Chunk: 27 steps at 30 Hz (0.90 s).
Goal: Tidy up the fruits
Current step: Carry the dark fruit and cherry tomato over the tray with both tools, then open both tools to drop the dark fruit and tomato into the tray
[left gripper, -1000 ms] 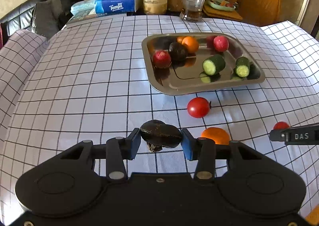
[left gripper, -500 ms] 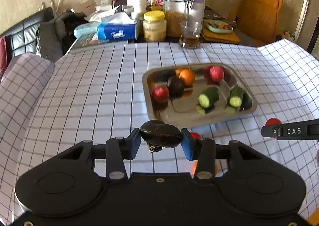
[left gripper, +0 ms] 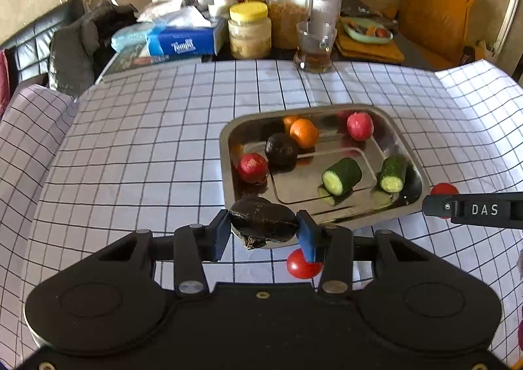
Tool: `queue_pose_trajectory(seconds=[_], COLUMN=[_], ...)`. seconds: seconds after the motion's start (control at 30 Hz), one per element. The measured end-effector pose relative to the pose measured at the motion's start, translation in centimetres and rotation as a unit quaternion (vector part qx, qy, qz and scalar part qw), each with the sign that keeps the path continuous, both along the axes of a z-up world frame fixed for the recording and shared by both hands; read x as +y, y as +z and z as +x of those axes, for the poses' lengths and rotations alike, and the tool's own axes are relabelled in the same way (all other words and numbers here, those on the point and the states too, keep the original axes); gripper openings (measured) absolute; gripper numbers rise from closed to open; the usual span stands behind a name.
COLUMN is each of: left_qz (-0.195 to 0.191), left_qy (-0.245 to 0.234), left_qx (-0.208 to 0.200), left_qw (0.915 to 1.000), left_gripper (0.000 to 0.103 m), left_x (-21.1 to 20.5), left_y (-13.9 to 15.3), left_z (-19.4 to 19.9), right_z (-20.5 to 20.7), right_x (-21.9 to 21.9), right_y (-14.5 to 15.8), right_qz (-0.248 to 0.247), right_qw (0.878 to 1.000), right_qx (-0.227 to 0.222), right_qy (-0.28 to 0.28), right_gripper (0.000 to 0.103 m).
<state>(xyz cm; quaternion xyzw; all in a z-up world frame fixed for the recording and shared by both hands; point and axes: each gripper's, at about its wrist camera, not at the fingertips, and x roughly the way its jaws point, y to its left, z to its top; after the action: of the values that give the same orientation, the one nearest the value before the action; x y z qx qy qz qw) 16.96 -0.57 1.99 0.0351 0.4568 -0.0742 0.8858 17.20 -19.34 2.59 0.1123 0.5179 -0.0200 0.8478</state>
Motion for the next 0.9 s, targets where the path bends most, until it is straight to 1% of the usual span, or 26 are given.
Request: queue_pose_trajectory(seconds=[0.23, 0.43, 0.53, 0.67, 0.9], left_qz=[0.005, 0.000, -0.004, -0.003, -0.004], left_qy=[-0.010, -0.016, -0.015, -0.019, -0.017], left_qx=[0.024, 0.039, 0.043, 0.042, 0.041], left_qw=[0.9996, 0.9991, 0.9989, 0.9989, 0.9990], left_gripper=[0.052, 0.053, 0.053, 0.053, 0.053], left_x=[-0.5, -0.7, -0.7, -0.8, -0.6], left_y=[-1.2, -1.9, -2.2, -2.1, -1.8], left_z=[2.5, 3.9, 3.9, 3.5, 2.7], right_z=[2.4, 4.2, 4.7, 4.8, 3.7], right_x=[0.2, 0.9, 1.3, 1.6, 1.8], right_y=[-1.7, -2.2, -2.1, -2.2, -2.0], right_qz=[0.008, 0.008, 0.003, 0.002, 0.004], right_qw=[1.000, 0.999, 1.000, 0.999, 0.999], right_qx=[0.026, 0.028, 0.021, 0.024, 0.029], right_qy=[0.007, 0.015, 0.023, 0.028, 0.029], right_gripper=[0.036, 0.036, 0.037, 0.037, 0.037])
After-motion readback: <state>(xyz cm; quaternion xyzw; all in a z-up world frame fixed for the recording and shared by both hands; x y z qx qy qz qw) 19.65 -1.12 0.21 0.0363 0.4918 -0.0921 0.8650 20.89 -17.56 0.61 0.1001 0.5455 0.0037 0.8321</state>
